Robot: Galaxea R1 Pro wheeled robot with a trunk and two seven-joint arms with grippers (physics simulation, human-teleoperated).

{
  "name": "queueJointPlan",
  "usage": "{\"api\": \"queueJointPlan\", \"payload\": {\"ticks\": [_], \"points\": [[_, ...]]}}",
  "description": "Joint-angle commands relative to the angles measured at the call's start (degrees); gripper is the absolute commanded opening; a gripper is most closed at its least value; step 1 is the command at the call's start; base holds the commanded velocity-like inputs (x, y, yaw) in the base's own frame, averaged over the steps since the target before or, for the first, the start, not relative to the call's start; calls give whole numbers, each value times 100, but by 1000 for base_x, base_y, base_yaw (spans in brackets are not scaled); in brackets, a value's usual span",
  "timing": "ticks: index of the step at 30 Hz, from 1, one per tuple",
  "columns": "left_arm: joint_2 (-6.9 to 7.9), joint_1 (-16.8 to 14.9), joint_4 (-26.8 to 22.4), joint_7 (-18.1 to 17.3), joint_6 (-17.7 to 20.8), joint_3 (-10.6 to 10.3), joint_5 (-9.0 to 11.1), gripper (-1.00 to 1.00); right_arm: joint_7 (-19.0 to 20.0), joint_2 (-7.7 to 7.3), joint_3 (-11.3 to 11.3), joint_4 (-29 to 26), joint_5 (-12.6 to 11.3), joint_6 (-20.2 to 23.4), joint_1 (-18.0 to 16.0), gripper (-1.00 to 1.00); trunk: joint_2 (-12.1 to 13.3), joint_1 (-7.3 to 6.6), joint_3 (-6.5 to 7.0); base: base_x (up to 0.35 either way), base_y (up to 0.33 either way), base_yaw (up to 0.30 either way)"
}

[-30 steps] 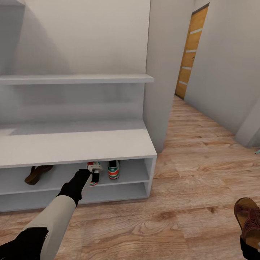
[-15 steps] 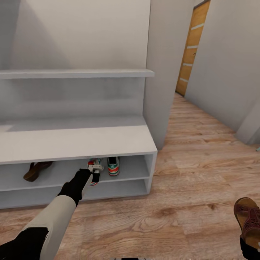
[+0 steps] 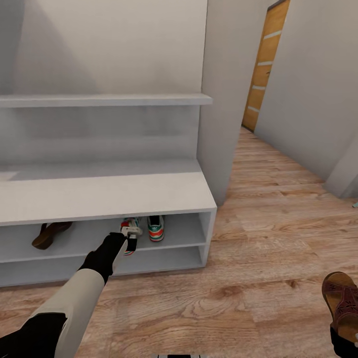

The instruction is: Pick up the two gym shoes and the two sandals from the corridor floor and place them onto the hallstand (shoe rack) in the corridor, making sure they are on the rack and not on the floor. Arrange them so the two gym shoes are next to each other and the two sandals are next to each other.

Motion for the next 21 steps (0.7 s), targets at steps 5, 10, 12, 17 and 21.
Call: {"api": "queueJointPlan", "payload": {"ticks": [5, 10, 12, 17, 21], "points": [[-2, -2, -7, -23, 29, 14, -57, -100, 44, 3, -35, 3, 59, -24, -7, -100, -2, -1, -5, 88, 0, 0], [-2, 4, -4, -20, 20, 26, -57, -100, 44, 4, -39, 3, 59, -24, -7, -100, -2, -1, -5, 166, 0, 0], [-2, 6, -4, -20, 17, 29, -57, -100, 44, 4, -39, 3, 59, -24, -7, -100, -2, -1, -5, 40, 0, 0], [-2, 2, -7, -20, 13, 31, -57, -100, 44, 4, -35, 3, 59, -24, -7, -100, -2, -1, -5, 13, 0, 0], [-2, 0, -7, -24, 7, 26, -57, -100, 44, 4, -33, 3, 59, -24, -7, -100, -2, -1, -5, 2, 0, 0]]}}
